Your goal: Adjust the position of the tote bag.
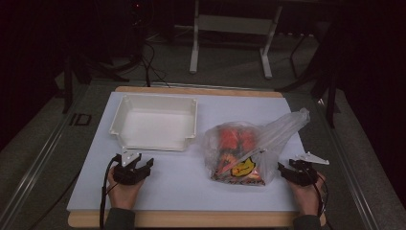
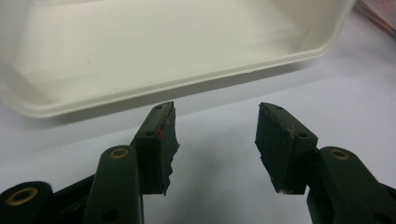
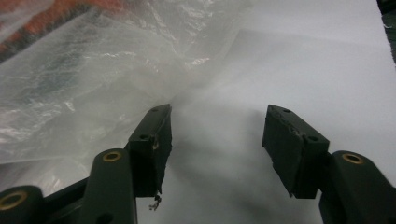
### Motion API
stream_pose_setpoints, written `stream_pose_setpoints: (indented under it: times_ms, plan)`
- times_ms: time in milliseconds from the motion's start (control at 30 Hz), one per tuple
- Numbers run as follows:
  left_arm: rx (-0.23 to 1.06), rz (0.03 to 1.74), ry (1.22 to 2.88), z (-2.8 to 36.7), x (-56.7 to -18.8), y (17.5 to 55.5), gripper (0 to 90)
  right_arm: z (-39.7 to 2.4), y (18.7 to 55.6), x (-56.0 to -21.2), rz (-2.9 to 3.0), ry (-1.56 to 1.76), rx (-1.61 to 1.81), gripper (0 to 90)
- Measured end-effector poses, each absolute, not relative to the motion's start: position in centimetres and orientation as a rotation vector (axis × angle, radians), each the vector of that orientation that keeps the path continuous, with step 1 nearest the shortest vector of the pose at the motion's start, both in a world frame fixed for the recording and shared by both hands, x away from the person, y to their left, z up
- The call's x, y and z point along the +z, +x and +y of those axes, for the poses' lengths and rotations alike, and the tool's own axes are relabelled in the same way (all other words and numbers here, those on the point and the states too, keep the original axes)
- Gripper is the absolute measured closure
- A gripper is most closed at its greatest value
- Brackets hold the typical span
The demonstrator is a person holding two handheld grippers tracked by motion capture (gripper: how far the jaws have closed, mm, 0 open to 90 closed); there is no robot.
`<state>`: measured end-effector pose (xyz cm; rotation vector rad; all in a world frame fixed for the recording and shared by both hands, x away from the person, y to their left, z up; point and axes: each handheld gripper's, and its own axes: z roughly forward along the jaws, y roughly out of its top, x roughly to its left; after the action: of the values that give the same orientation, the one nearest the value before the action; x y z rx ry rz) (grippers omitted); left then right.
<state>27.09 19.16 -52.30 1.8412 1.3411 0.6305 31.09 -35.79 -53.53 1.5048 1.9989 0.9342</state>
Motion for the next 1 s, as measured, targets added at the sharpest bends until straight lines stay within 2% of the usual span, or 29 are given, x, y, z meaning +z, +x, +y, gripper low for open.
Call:
stream_pose_setpoints:
  times_ms: [367, 467, 800, 1000]
  plan:
    - [0.595, 1.271, 1.901, 17.5, -51.4, 28.1, 49.0, -35.3, 30.7, -53.4, 2.052, 1.411, 0.941, 44.5]
    - [0.552, 1.209, 1.902, 17.0, -51.0, 28.4, 49.0, -35.0, 30.7, -53.4, 2.087, 1.368, 0.913, 47.2]
    - [0.551, 1.118, 1.931, 15.0, -49.7, 29.0, 48.5, -35.4, 30.0, -52.6, 2.117, 1.333, 0.947, 54.1]
    - [0.553, 1.097, 1.938, 14.1, -49.2, 29.4, 48.0, -35.4, 29.7, -51.8, 2.123, 1.312, 0.962, 54.6]
